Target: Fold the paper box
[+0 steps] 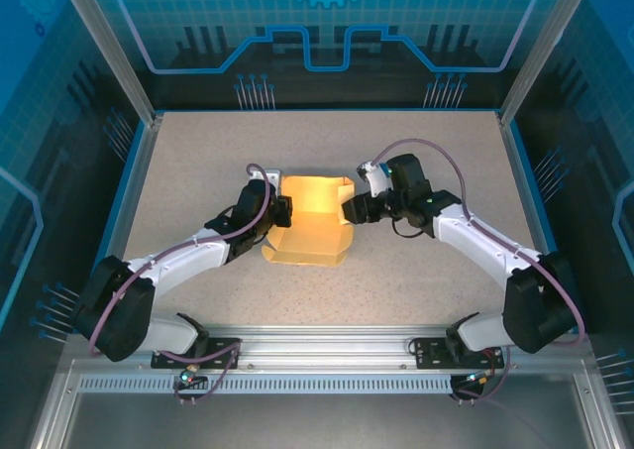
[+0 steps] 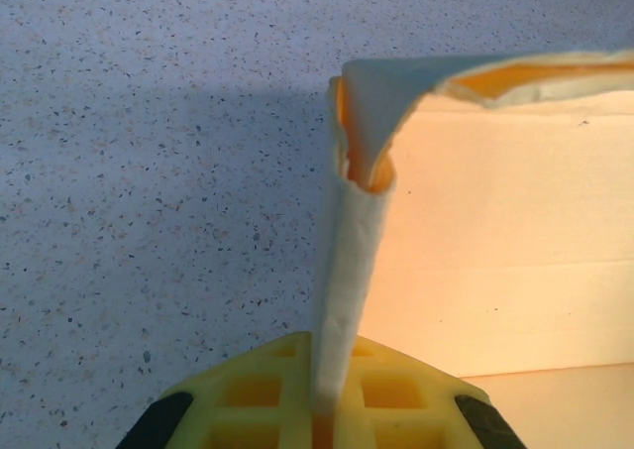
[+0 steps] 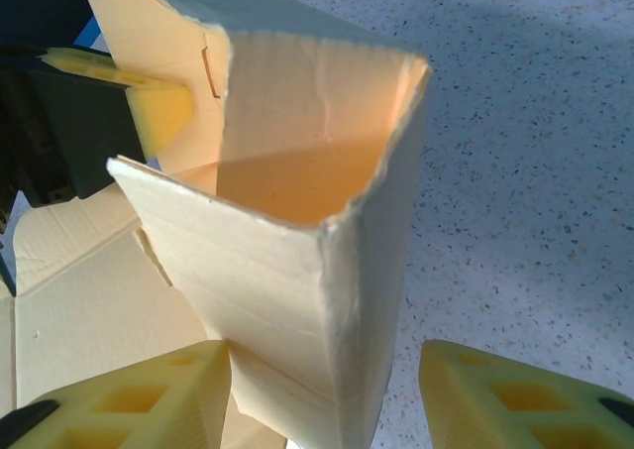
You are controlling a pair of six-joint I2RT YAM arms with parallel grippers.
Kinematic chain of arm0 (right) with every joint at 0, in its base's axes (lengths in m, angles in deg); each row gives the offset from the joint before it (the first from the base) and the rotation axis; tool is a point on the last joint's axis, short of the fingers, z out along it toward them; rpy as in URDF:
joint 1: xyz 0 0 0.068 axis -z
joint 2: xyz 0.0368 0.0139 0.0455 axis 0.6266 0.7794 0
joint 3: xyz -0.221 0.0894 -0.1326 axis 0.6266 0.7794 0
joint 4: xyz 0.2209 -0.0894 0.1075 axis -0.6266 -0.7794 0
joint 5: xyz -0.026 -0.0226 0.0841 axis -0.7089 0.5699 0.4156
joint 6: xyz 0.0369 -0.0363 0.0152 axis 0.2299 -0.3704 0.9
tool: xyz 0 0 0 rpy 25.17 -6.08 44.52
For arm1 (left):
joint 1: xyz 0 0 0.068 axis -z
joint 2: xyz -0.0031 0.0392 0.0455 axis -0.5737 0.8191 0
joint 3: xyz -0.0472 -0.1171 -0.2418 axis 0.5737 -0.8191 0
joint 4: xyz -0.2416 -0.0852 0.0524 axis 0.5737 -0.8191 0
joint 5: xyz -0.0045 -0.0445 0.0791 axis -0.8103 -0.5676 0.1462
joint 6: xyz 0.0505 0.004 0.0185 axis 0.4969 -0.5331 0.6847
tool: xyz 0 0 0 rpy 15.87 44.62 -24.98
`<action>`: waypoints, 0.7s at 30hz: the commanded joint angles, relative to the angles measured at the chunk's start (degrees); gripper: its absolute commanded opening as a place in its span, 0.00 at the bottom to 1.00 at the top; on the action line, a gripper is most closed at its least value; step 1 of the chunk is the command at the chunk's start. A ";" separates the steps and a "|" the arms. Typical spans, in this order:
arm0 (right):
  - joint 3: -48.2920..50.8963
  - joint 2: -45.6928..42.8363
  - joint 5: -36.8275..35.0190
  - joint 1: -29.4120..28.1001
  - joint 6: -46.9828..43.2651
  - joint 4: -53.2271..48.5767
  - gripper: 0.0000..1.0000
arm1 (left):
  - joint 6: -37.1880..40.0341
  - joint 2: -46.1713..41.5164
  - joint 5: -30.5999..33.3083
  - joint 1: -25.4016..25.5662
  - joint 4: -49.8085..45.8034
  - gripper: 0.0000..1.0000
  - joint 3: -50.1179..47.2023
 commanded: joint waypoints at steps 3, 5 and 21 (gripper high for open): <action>-3.55 2.78 -3.04 -2.57 1.15 1.52 0.51 | -1.22 -0.86 -1.74 -0.45 -0.21 0.00 -0.27; -4.30 3.59 -4.16 -3.35 1.55 1.62 0.50 | -1.22 -0.83 -1.86 -0.40 -0.22 0.00 -0.19; -15.92 12.25 -45.44 -14.14 4.18 -15.72 0.33 | -1.11 -0.04 -2.16 -0.44 -0.13 0.00 -0.11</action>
